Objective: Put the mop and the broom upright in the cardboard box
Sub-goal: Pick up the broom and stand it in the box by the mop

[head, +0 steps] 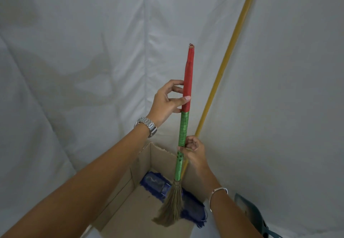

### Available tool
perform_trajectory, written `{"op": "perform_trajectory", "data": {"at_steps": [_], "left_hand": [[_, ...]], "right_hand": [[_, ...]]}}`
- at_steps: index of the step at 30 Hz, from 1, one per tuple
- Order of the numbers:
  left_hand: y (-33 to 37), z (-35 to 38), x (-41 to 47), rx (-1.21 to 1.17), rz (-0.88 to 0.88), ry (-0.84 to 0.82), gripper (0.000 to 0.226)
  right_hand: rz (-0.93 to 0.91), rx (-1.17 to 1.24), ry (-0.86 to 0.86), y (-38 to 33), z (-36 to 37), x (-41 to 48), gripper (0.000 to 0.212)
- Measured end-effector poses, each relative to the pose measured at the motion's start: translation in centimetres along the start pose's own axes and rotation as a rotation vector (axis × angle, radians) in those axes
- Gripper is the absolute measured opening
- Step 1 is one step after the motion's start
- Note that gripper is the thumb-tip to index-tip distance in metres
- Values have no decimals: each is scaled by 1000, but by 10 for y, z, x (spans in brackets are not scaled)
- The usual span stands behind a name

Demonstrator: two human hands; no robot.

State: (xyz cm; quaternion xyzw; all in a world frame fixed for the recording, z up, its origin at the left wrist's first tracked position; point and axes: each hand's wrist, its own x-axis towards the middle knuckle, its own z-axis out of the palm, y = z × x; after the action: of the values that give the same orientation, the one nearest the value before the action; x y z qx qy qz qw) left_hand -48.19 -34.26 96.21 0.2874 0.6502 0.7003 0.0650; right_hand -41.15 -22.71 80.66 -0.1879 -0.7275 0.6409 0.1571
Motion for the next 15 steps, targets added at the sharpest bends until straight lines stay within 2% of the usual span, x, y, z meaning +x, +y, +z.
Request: {"op": "perform_trajectory", "data": {"at_steps": [8,15], "left_hand": [[-87,-113,85,-25,-83,-49,38],[-163,-228,138,-55,-135,-68,37]], "right_hand": [[83,-139,-36,25,115,95,27],[122,-278,100,58,237,155,40]]}}
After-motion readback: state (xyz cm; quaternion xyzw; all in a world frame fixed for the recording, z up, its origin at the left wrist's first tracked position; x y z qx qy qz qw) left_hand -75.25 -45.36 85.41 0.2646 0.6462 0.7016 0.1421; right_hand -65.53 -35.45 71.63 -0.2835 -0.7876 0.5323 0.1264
